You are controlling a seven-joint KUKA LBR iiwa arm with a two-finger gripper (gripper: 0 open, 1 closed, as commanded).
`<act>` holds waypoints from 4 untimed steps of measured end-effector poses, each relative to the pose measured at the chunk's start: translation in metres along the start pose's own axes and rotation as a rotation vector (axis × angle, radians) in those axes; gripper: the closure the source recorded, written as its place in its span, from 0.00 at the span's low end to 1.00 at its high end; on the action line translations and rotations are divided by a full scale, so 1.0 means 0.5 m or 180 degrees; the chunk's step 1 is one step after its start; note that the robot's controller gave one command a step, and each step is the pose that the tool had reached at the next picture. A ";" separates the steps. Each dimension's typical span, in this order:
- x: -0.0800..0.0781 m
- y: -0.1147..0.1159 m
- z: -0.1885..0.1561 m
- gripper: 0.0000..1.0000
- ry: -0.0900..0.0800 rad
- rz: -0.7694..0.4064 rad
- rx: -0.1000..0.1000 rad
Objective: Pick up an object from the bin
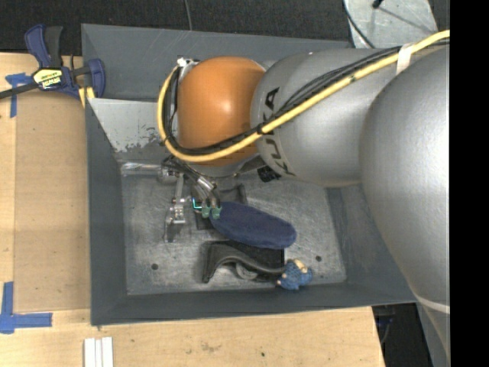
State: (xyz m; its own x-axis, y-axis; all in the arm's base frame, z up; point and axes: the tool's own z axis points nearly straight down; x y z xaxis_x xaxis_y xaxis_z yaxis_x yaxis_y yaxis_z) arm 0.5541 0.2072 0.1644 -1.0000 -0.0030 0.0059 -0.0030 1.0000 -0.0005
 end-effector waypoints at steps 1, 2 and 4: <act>0.070 -0.157 0.121 0.00 -0.0008 -0.0865 0.0003; 0.037 -0.297 0.126 0.00 -0.0029 -0.0754 0.0004; 0.038 -0.291 0.125 0.00 -0.0025 -0.0770 -0.0001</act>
Offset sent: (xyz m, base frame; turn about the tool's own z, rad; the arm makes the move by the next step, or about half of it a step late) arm -0.0344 -0.0767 -0.0592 -0.2745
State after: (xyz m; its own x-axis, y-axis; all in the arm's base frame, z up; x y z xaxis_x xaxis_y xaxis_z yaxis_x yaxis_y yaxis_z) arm 0.5352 0.0617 0.1019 -0.9702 -0.2423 -0.0021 -0.2423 0.9702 0.0003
